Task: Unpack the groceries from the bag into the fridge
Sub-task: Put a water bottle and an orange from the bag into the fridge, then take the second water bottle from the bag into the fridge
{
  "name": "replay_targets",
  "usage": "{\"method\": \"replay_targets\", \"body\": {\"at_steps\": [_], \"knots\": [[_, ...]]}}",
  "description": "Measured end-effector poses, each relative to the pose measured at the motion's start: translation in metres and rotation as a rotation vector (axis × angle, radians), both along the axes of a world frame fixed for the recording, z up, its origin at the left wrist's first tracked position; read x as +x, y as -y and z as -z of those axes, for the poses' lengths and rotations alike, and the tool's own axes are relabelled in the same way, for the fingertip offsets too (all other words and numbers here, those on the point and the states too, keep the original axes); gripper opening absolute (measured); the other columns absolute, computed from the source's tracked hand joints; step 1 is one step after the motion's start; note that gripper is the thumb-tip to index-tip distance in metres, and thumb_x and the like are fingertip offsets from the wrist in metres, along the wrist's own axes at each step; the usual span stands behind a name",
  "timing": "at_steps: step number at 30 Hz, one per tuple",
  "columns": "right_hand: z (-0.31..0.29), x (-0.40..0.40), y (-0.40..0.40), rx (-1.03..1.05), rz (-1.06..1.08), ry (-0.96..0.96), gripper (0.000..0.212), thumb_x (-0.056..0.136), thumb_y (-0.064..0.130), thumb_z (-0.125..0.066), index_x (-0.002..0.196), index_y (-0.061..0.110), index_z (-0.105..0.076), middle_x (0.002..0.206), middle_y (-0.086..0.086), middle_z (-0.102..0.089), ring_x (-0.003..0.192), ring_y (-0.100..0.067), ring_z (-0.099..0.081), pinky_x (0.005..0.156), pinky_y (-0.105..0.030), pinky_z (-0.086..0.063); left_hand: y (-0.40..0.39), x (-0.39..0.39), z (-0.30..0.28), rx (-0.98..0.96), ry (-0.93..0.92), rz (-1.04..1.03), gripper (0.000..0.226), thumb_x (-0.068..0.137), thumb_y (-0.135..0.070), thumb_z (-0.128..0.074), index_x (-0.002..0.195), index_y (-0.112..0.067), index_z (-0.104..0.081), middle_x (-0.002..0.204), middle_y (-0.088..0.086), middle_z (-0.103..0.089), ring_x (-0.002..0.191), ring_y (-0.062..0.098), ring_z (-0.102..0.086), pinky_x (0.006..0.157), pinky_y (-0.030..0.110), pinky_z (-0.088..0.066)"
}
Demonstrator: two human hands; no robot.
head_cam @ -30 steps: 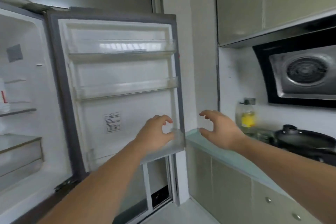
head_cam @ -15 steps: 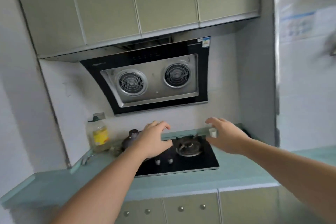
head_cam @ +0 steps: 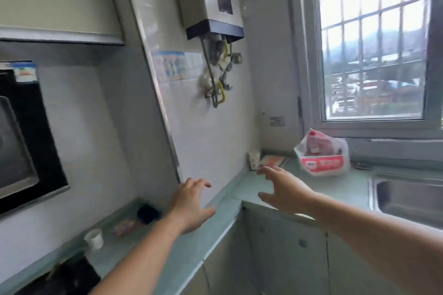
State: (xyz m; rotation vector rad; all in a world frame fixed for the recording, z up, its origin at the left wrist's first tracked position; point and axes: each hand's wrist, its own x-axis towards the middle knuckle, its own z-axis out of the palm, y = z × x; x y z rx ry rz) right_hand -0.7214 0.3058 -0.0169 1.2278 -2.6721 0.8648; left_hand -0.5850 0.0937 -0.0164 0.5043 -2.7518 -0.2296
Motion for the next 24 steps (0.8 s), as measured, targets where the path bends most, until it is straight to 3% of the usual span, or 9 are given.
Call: {"method": "replay_targets", "body": {"at_steps": [5,14,24], "knots": [[0.037,-0.080,-0.053,0.038,0.206,0.056,0.060,0.085,0.042,-0.062,0.139,0.027,-0.040,0.134,0.001,-0.050,0.117,-0.018,-0.053,0.097,-0.032,-0.046,-0.042,-0.118,0.030,0.060,0.065,0.239,0.052,0.081,-0.044,-0.057,0.131,-0.035,-0.044,0.134,-0.010,-0.040,0.126,0.014,-0.035,0.104,0.029,-0.035],[0.081,-0.261,-0.094,0.014,0.304,0.162,0.058,0.087,0.039,-0.063,0.139,0.027,-0.040,0.139,0.003,-0.047,0.120,-0.015,-0.051,0.099,-0.028,-0.047,-0.078,-0.328,0.060,0.082,0.154,0.338,0.050,0.082,-0.041,-0.058,0.129,-0.037,-0.043,0.135,-0.010,-0.039,0.126,0.013,-0.035,0.103,0.030,-0.035],[0.086,-0.405,-0.119,0.062,0.434,0.184,0.050,0.088,0.030,-0.063,0.135,0.023,-0.046,0.132,0.002,-0.053,0.115,-0.014,-0.054,0.092,-0.021,-0.042,-0.088,-0.498,0.080,0.150,0.187,0.444,0.049,0.082,-0.042,-0.059,0.128,-0.035,-0.046,0.136,-0.008,-0.043,0.127,0.014,-0.040,0.105,0.034,-0.037]]}}
